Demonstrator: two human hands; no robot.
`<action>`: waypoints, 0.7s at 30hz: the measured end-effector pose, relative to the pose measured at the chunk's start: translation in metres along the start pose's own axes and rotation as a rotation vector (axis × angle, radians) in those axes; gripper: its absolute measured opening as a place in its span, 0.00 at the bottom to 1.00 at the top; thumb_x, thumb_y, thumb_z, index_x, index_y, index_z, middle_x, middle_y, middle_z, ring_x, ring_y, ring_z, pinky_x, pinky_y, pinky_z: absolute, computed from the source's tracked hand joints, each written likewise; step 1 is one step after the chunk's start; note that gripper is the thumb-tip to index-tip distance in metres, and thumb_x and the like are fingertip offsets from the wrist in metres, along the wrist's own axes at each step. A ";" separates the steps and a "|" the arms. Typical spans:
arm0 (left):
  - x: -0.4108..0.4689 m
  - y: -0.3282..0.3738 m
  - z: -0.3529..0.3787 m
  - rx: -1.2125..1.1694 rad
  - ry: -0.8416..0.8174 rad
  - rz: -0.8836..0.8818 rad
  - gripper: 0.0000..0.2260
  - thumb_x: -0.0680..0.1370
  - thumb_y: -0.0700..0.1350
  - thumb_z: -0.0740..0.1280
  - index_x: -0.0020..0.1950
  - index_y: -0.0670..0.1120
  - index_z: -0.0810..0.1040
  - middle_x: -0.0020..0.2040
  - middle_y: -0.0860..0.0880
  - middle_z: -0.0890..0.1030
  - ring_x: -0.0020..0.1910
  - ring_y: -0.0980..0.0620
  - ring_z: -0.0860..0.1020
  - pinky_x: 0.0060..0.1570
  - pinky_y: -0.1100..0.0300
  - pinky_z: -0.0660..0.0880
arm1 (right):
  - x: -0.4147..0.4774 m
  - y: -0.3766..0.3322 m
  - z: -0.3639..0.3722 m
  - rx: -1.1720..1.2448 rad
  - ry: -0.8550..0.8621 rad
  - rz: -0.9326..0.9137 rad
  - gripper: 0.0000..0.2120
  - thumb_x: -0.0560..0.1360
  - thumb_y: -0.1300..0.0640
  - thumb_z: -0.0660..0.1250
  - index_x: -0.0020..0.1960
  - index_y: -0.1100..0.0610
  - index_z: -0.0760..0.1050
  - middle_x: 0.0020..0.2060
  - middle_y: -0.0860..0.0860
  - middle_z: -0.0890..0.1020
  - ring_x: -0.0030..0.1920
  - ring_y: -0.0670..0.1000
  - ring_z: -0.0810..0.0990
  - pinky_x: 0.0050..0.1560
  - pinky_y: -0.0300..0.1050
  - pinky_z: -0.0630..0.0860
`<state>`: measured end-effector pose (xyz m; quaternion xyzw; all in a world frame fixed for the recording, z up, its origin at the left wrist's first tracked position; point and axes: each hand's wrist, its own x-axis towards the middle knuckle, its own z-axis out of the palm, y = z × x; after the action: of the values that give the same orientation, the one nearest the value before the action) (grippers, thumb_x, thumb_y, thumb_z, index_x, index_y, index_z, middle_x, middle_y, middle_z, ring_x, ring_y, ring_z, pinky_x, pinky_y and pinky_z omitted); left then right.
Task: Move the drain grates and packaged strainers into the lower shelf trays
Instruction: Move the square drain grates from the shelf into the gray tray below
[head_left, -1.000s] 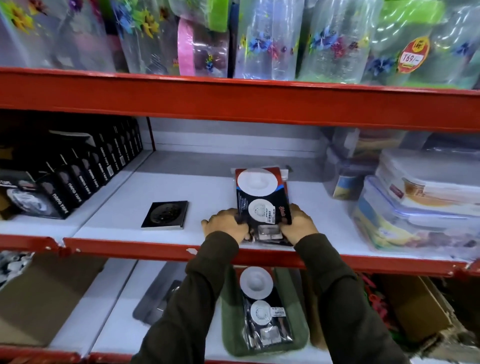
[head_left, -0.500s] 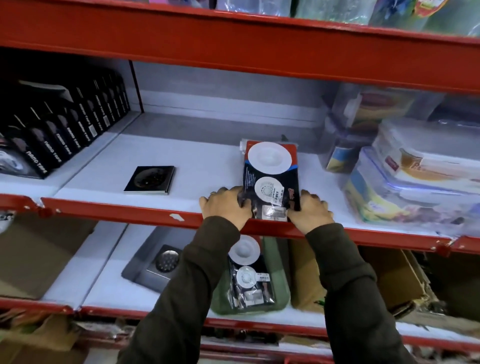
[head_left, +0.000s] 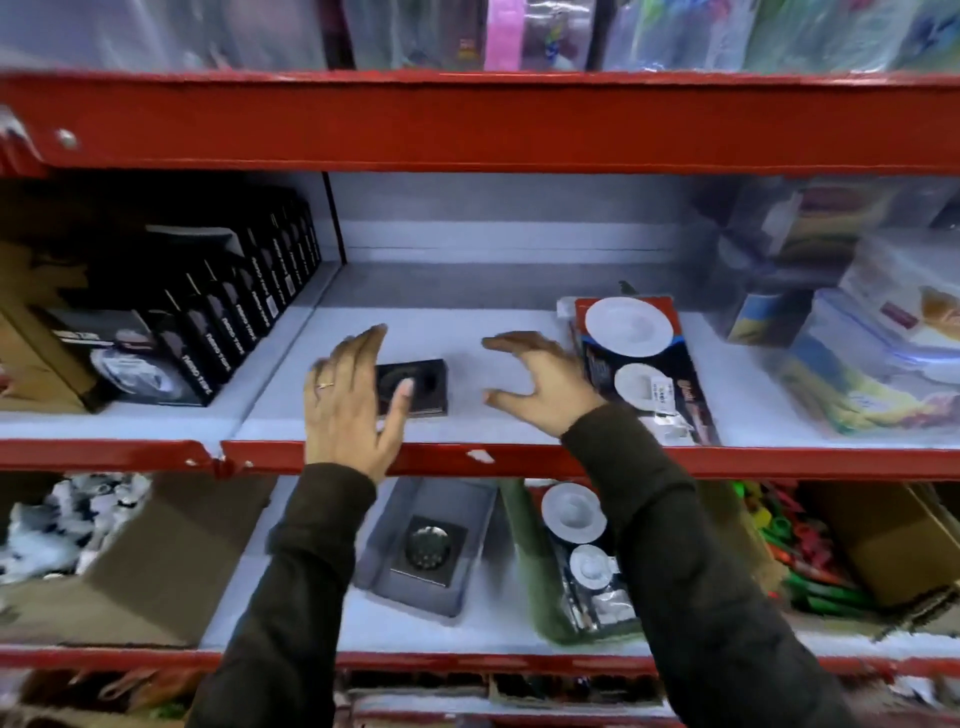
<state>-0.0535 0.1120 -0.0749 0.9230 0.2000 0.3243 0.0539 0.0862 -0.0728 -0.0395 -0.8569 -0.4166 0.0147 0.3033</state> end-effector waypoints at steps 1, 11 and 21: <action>-0.003 -0.023 0.000 0.017 -0.012 0.006 0.28 0.80 0.59 0.49 0.77 0.47 0.62 0.73 0.45 0.70 0.73 0.44 0.66 0.74 0.46 0.60 | 0.012 -0.013 0.011 -0.032 -0.069 -0.019 0.33 0.70 0.45 0.72 0.73 0.48 0.66 0.74 0.52 0.68 0.74 0.56 0.65 0.72 0.59 0.63; -0.008 -0.099 0.011 0.187 0.014 0.181 0.27 0.80 0.52 0.48 0.77 0.45 0.63 0.77 0.48 0.65 0.79 0.43 0.57 0.78 0.40 0.49 | 0.095 -0.072 0.059 -0.177 -0.555 0.219 0.50 0.64 0.46 0.79 0.78 0.54 0.56 0.77 0.50 0.62 0.76 0.53 0.63 0.73 0.44 0.60; -0.010 -0.104 0.017 0.152 0.068 0.192 0.27 0.80 0.50 0.52 0.78 0.45 0.60 0.79 0.48 0.62 0.79 0.43 0.55 0.78 0.41 0.52 | 0.015 -0.125 0.015 -0.221 -0.172 0.119 0.47 0.56 0.37 0.79 0.71 0.46 0.66 0.67 0.48 0.72 0.68 0.52 0.69 0.71 0.57 0.62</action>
<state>-0.0847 0.2030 -0.1183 0.9278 0.1365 0.3428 -0.0542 0.0041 0.0040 0.0183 -0.9038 -0.3886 0.0602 0.1690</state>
